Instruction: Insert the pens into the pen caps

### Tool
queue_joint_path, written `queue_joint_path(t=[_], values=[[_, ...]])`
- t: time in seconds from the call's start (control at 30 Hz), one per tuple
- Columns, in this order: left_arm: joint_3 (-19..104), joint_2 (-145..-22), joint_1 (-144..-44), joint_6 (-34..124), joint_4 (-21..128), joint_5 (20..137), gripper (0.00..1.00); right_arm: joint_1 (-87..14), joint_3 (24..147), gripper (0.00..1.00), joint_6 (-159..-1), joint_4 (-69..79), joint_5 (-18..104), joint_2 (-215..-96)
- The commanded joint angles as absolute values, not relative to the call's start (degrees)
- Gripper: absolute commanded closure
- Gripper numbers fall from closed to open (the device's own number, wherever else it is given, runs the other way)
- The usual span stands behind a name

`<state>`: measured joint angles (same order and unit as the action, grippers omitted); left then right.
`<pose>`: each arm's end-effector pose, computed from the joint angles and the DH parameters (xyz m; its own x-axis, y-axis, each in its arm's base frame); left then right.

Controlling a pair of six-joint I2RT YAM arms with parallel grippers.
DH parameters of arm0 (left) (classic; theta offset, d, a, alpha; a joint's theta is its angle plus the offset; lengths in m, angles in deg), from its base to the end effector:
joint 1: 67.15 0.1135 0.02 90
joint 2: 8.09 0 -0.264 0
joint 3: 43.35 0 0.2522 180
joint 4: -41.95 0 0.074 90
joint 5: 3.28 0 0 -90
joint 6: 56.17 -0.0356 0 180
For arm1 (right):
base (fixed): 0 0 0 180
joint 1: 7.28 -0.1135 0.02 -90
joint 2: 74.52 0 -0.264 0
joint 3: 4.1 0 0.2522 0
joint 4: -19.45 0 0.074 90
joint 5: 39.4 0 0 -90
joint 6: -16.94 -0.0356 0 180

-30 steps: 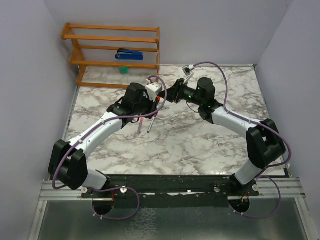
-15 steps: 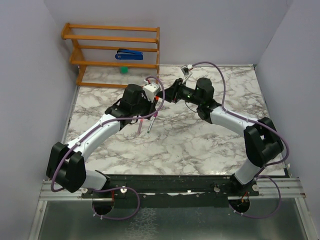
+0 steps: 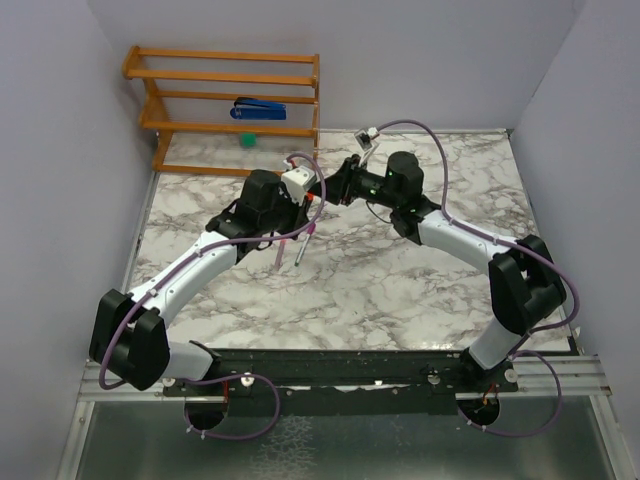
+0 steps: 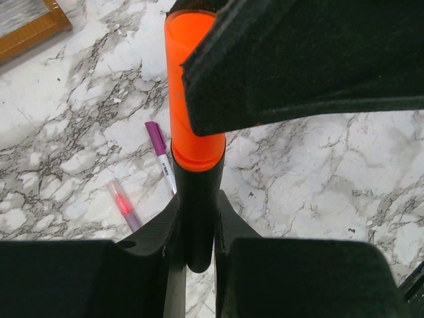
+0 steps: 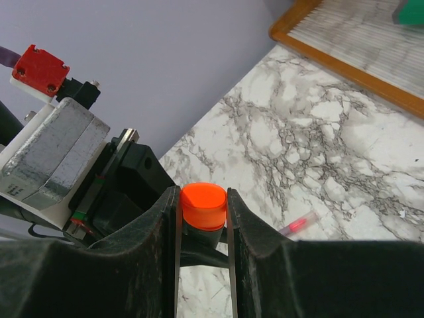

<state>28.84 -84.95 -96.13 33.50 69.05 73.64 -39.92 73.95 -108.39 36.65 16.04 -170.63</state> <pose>0.2618 -0.1542 0.2928 -0.4569 0.2595 -0.8508 0.6429 0.7574 -0.1143 0.3185 0.2280 0.2963 -0.5434 0.2175 -0.8108 -0.7447 0.3209 0.5852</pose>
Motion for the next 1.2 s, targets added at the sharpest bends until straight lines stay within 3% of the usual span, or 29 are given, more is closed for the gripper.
queue_joint_path(t=[0.0, 1.17], values=[[31.8, -81.6, -94.5, 34.1, 48.6, 78.3, 1.00, -46.6, 72.3, 1.00, -104.8, 18.6, 5.2, -172.9], [28.2, -76.1, -90.4, 35.0, 38.3, 77.1, 1.00, -48.9, 70.4, 1.00, -103.3, 16.3, 4.9, -174.3]])
